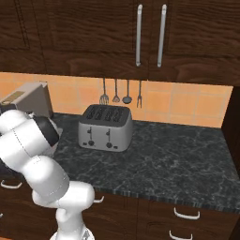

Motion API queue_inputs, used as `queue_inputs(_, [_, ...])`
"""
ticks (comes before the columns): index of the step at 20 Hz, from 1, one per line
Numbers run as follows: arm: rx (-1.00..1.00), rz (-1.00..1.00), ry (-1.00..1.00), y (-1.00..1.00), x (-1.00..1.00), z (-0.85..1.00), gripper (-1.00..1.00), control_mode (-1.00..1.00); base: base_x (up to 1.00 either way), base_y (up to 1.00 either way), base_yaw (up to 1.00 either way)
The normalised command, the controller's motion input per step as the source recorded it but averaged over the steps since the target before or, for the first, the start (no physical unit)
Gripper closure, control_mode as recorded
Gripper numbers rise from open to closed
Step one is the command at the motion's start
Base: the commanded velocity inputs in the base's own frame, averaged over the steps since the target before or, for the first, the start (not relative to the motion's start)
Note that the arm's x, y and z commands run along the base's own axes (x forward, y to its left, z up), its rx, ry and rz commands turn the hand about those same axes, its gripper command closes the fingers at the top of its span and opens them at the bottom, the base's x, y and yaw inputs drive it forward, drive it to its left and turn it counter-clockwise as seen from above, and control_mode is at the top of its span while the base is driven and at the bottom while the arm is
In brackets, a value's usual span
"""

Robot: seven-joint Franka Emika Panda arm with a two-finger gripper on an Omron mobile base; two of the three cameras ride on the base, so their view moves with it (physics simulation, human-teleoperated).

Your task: Take the meat container that has the steak and place it on the second highest rack of the freezer. Then take the vegetable container that has the garlic and lemon wedge and place it on the highest rack of the freezer.

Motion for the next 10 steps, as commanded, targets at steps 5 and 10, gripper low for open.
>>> queue_inputs(5, [0.03,0.10,-0.24,-0.36,-0.56,0.52,1.00,-1.00,0.00,0.00,0.00])
queue_inputs(10, [0.14,0.04,-0.25,-0.57,-0.80,0.98,1.00,-1.00,0.00,0.00,0.00])
